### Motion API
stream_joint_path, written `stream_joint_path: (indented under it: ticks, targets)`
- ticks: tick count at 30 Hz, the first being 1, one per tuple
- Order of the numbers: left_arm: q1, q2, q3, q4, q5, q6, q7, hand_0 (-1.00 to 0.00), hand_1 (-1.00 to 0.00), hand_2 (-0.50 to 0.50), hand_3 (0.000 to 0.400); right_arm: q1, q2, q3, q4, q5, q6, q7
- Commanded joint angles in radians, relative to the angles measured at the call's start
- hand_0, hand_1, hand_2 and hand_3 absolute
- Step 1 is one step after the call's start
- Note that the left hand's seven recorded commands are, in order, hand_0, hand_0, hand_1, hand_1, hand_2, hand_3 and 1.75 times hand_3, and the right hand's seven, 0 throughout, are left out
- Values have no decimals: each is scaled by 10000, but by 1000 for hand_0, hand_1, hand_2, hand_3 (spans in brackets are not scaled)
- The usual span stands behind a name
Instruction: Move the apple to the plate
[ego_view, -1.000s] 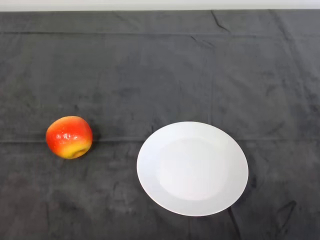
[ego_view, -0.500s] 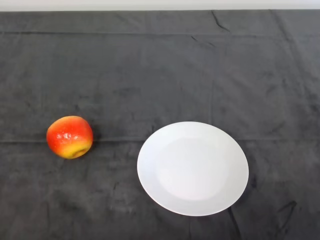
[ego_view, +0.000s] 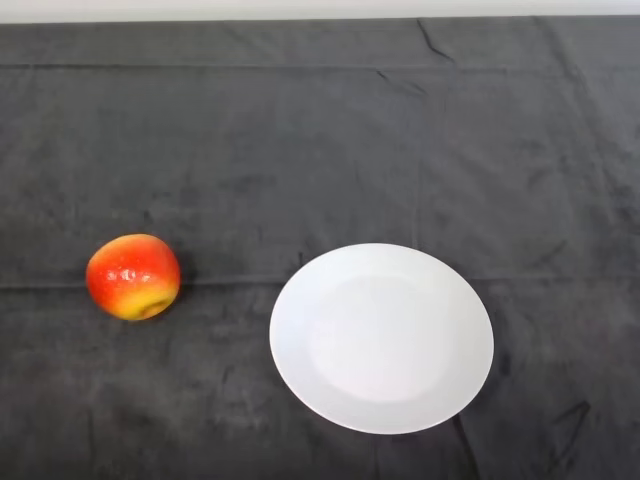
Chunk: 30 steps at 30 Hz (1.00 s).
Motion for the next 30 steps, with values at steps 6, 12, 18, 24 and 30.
stream_joint_path:
  ticks: [6,12,18,24,30]
  targets:
    - [-568,-212,-477,-342,574,-621,-260,0,0,0,0,-118,-232,-90,-6,132,16,39]
    - [-964,-514,-893,-434,1031,-990,-296,0,0,0,0,-118,-232,-91,-7,132,16,38]
    - [-1318,-983,-1438,-499,1575,-1355,-372,0,0,0,0,-118,-231,-91,-8,132,16,37]
    - [-1656,-1461,-2014,-537,2089,-1618,-630,0,0,0,0,-117,-230,-92,-10,132,16,37]
    - [-1755,-1836,-2450,-494,2393,-1975,-1184,0,0,0,0,-116,-230,-92,-12,131,16,36]
